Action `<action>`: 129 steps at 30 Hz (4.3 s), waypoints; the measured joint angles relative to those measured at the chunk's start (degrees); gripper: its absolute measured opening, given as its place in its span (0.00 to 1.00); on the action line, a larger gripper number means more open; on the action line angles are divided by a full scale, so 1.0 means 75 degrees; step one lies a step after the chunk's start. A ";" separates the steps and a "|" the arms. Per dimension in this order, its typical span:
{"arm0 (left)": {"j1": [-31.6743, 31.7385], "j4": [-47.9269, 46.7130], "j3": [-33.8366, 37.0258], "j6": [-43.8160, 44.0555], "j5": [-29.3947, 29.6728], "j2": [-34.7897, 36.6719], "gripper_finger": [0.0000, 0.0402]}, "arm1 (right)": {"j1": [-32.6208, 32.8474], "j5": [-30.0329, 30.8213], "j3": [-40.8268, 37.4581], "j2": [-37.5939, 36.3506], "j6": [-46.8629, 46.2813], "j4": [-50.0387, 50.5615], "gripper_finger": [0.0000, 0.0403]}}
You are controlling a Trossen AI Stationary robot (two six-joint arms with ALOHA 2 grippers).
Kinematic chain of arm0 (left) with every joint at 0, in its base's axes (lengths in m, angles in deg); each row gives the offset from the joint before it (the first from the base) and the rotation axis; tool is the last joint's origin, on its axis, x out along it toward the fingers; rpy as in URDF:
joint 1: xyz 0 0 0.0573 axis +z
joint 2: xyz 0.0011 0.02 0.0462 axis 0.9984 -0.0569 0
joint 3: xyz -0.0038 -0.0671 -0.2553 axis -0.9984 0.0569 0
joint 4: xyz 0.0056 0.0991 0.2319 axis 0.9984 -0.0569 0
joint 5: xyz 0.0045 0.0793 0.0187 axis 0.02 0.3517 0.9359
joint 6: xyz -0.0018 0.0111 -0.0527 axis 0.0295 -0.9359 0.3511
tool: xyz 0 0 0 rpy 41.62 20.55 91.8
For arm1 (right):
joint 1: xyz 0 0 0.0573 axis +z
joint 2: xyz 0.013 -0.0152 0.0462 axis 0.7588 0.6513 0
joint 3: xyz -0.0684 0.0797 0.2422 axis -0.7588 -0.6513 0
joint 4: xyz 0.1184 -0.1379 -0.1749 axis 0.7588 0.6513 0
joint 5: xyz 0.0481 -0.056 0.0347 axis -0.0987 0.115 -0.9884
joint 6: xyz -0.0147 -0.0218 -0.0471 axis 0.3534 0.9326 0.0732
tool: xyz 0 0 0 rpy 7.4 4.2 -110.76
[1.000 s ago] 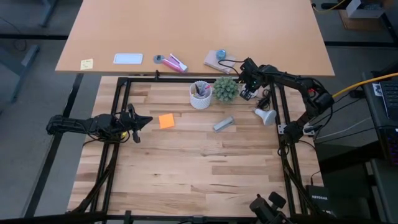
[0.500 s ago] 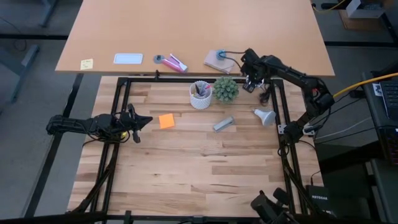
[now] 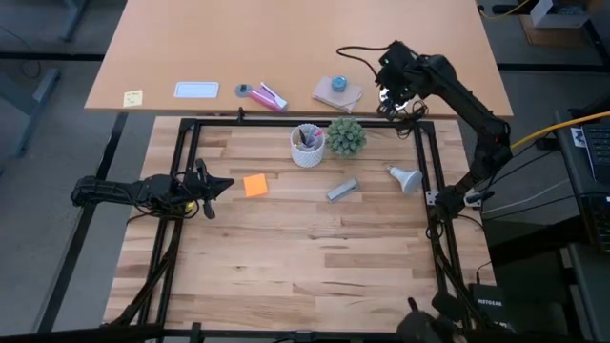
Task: Screw lightbulb
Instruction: Move the lamp socket to the center of the table, then insert the light bulb into the lamp socket
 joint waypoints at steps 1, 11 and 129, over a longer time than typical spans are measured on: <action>0.0000 0.0000 0.0000 0.0000 0.0000 0.0000 0.01 | 0.0154 -0.0043 0.0249 -0.0004 -0.0003 0.0225 0.00; 0.0000 0.0000 0.0000 0.0000 0.0000 0.0000 0.01 | 0.2387 -0.1403 0.1575 -0.0013 -0.0950 0.1176 0.00; 0.0000 -0.0003 0.0003 0.0200 -0.0003 -0.0003 0.01 | 0.5815 -0.1484 -0.0619 0.0008 -0.3708 0.0094 0.19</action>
